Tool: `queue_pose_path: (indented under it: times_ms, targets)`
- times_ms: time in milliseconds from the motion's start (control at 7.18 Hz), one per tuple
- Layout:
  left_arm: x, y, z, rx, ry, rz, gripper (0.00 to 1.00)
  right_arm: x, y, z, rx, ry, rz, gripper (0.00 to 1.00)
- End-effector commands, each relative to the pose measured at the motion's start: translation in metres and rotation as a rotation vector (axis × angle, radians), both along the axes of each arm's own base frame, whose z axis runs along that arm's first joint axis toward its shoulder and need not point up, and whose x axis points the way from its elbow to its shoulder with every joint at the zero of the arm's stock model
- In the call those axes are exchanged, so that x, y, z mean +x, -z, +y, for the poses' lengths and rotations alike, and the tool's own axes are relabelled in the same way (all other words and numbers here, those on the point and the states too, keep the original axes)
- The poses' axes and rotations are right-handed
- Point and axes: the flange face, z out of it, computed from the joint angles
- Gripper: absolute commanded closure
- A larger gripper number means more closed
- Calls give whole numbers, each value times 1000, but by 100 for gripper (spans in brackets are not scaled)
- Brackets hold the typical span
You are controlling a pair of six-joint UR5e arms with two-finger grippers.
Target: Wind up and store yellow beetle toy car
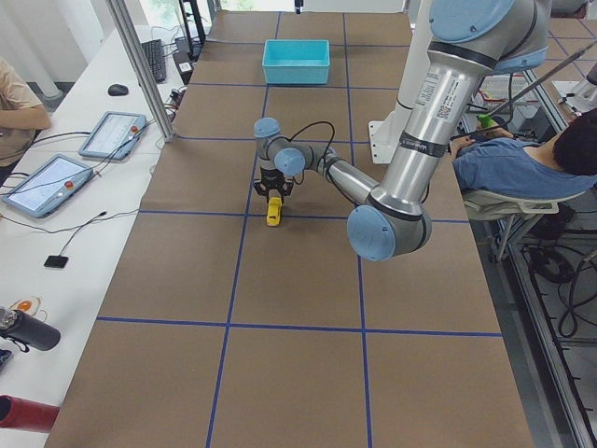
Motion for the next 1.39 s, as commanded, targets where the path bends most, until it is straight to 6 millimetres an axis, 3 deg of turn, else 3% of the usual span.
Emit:
queue_pose_path:
  times_ms: [0, 1253]
  targets:
    - [-4, -8, 4, 10, -4, 8, 100, 0, 1, 0, 2, 0, 0, 0]
    - [-30, -42, 28, 36, -6, 31, 100, 0, -1, 1, -3, 0, 0, 0]
